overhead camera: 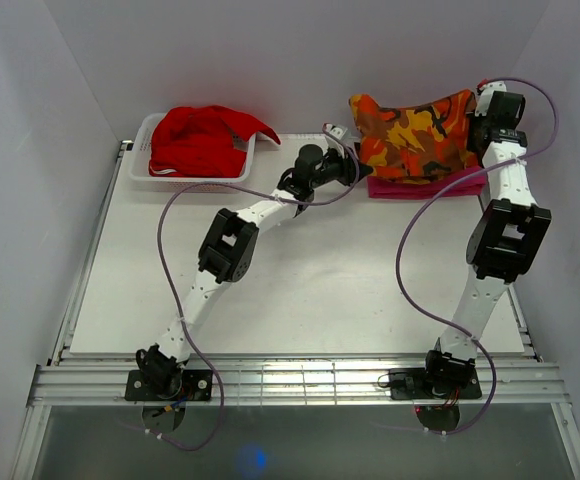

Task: Fold and stack the trousers
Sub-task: Neatly place the folded trousers to the corner

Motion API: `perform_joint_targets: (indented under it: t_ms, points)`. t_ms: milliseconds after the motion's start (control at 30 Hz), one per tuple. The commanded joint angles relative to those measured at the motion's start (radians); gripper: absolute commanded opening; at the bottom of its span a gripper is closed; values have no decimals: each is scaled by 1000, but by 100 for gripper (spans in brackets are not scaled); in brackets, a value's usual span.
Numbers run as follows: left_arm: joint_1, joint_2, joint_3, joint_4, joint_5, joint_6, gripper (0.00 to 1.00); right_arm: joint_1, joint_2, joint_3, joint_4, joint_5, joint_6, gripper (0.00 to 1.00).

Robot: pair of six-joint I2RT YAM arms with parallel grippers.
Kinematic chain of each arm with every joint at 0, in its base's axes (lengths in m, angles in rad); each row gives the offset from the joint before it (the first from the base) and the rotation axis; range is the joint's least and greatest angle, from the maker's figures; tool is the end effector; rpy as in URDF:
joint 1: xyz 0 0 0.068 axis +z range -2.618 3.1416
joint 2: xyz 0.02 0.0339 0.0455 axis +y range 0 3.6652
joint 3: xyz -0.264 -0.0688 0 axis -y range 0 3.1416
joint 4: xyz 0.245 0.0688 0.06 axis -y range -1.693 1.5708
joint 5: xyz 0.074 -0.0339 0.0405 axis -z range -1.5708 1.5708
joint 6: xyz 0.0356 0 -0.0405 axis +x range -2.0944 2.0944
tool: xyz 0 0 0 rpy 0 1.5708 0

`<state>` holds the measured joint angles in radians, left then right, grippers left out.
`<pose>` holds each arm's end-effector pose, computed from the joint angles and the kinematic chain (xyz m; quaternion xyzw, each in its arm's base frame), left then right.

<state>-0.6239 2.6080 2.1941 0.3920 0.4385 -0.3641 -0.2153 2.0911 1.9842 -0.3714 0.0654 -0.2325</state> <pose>0.4797 -0.3639 0.2019 0.2412 0.6721 -0.4605 0.5273 0.4865 -0.1088 0.3257 0.0096 0.8541 -0.1425 0.5000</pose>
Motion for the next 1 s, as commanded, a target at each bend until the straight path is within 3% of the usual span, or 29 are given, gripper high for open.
perform_joint_targets:
  t_ms: [0,433,967]
  points:
    - [9,27,70,269,45,-74,0,-30,12,80,161,93,-41,8]
    - [4,195,151,433,-21,-72,0,-47,69,36,272,180,-77,8]
    - [6,293,200,444,-23,-76,0,-79,159,8,316,261,-117,8]
